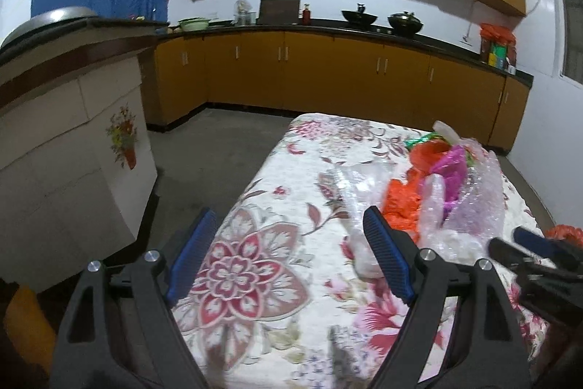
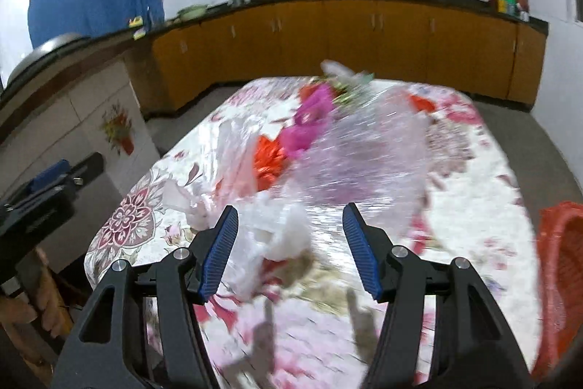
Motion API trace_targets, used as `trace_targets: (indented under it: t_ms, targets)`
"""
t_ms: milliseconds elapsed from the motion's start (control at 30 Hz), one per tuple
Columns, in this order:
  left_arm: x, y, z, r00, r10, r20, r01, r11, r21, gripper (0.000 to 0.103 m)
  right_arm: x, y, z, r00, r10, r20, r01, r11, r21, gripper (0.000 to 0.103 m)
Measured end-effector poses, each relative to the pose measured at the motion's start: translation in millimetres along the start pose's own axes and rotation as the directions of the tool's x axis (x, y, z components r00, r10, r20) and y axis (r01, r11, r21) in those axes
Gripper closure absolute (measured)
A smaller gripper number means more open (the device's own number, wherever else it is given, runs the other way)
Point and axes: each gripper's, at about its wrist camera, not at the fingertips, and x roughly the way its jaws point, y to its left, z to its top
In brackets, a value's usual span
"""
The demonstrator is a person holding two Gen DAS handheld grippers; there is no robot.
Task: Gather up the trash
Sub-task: 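Move both grippers back over the table toward the clear plastic bags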
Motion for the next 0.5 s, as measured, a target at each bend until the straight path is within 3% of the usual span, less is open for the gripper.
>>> trace_targets:
  t_ms: [133, 300, 500]
  targets:
    - [5.1, 14.5, -3.7, 1.0, 0.003, -0.02, -0.003, 0.999, -0.032, 0.022, 27.6, 1.8, -1.9, 0.997, -0.01, -0.072, 0.011, 1.0, 0.011, 0.053]
    - [10.3, 20.0, -9.7, 0.999, -0.005, -0.039, 0.004, 0.999, -0.033, 0.022, 37.8, -3.9, -8.2, 0.993, -0.002, -0.121, 0.005, 1.0, 0.025, 0.082]
    - [14.3, 7.4, -13.7, 0.998, -0.038, -0.054, 0.037, 0.999, -0.017, 0.022, 4.6, -6.4, -3.5, 0.999, 0.019, -0.046, -0.017, 0.999, 0.032, 0.086]
